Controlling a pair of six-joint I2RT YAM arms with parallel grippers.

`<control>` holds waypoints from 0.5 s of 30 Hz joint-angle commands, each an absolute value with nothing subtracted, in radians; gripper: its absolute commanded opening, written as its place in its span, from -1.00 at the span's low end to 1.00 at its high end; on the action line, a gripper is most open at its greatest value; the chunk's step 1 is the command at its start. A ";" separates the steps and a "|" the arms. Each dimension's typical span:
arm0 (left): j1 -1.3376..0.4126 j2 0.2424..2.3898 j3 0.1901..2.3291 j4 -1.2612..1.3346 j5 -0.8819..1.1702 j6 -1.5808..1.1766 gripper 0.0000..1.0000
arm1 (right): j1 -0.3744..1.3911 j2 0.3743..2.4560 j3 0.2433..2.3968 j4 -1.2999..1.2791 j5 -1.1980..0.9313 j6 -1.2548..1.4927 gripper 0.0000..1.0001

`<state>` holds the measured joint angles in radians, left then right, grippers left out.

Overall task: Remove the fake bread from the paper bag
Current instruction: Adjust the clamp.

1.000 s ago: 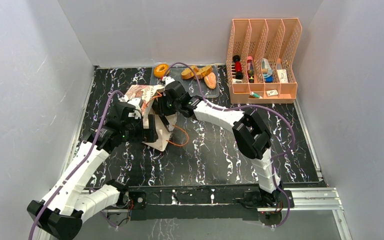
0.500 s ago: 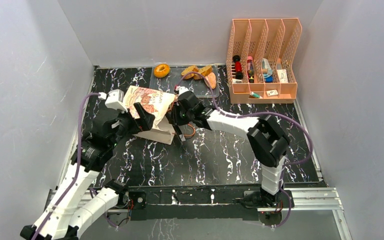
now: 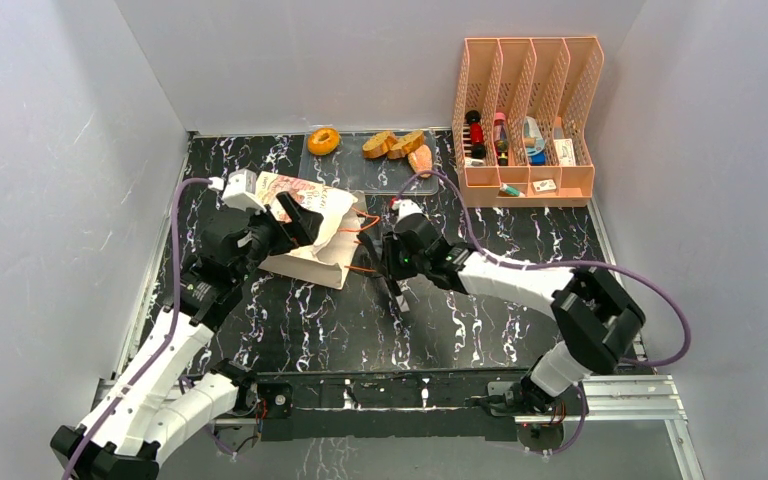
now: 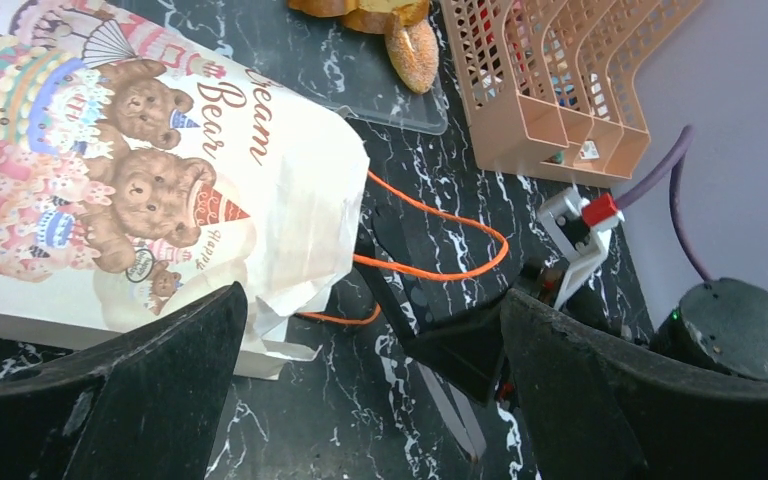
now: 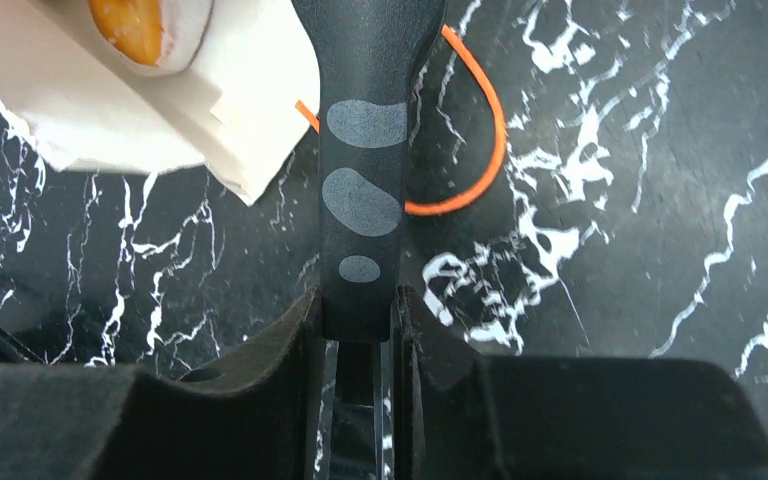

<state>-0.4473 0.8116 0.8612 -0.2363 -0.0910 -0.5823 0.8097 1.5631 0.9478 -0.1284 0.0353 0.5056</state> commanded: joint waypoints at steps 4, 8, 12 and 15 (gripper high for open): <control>-0.449 0.872 0.824 -0.102 -0.010 -0.626 0.96 | 0.810 1.328 0.813 -0.139 0.122 0.576 -0.92; -0.449 0.924 0.806 -0.029 0.049 -0.649 0.96 | 0.810 1.190 0.780 -0.225 0.207 0.595 -0.93; -0.450 1.022 0.818 0.037 0.141 -0.651 0.96 | 0.810 1.050 0.798 -0.277 0.251 0.612 -0.93; -0.449 1.103 0.823 0.097 0.224 -0.664 0.96 | 0.810 0.996 0.848 -0.297 0.242 0.603 -0.93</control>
